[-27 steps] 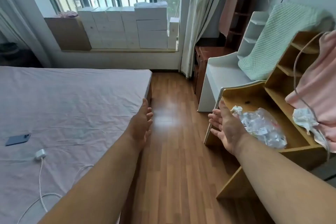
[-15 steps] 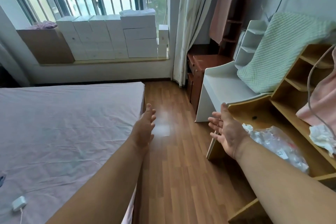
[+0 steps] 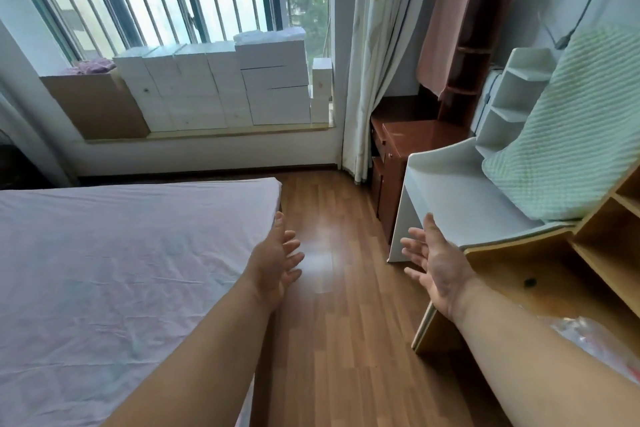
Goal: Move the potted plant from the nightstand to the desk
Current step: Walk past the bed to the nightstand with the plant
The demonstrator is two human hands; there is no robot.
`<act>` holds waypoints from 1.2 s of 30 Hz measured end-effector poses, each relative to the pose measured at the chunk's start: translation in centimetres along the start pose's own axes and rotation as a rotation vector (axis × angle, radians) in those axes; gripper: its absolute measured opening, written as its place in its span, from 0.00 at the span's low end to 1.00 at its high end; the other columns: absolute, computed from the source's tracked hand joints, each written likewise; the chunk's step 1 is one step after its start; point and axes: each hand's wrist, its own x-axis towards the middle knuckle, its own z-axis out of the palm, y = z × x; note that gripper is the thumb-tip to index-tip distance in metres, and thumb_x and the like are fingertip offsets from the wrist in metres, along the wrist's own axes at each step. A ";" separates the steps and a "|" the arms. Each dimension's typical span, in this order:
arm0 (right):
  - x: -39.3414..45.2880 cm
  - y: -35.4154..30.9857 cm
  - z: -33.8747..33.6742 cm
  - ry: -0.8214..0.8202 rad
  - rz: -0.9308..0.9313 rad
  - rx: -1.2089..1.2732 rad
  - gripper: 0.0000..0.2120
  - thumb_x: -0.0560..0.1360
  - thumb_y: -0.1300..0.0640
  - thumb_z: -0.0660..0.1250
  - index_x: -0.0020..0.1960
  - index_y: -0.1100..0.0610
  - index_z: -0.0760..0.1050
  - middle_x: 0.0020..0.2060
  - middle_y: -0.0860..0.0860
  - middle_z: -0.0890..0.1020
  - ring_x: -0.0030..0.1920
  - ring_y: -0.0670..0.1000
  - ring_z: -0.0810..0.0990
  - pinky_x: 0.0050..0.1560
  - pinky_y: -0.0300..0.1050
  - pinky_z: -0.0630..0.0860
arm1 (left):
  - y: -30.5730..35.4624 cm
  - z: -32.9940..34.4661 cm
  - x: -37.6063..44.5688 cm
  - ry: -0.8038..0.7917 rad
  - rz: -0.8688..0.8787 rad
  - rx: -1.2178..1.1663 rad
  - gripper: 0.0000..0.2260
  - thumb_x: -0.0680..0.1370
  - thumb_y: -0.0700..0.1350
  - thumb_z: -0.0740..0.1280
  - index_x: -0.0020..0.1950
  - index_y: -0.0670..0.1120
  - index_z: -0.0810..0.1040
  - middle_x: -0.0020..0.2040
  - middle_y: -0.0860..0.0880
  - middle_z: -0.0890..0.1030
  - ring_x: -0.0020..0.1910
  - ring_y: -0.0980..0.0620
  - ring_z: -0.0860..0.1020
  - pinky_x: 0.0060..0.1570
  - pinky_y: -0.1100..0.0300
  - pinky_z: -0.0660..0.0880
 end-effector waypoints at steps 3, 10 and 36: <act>6.3 -1.8 -0.8 -0.032 0.013 -0.010 0.35 0.75 0.23 0.62 0.67 0.49 0.79 0.74 0.56 0.80 0.76 0.61 0.76 0.80 0.71 0.68 | 1.8 2.4 3.6 0.028 -0.010 -0.024 0.28 0.87 0.69 0.59 0.72 0.47 0.75 0.65 0.46 0.76 0.63 0.43 0.75 0.62 0.47 0.75; 18.2 -7.7 -0.1 -0.113 0.009 -0.079 0.34 0.85 0.29 0.60 0.75 0.55 0.77 0.66 0.53 0.83 0.68 0.55 0.81 0.73 0.61 0.74 | 7.7 7.4 12.2 0.112 0.027 -0.020 0.32 0.87 0.69 0.60 0.78 0.45 0.75 0.64 0.48 0.81 0.60 0.46 0.81 0.73 0.43 0.75; 53.9 -19.5 16.8 0.036 0.009 0.089 0.37 0.85 0.31 0.60 0.80 0.59 0.74 0.72 0.57 0.82 0.77 0.58 0.77 0.80 0.65 0.69 | 27.9 5.8 52.4 -0.022 0.076 0.043 0.39 0.85 0.73 0.60 0.85 0.46 0.73 0.83 0.46 0.76 0.77 0.47 0.75 0.85 0.40 0.68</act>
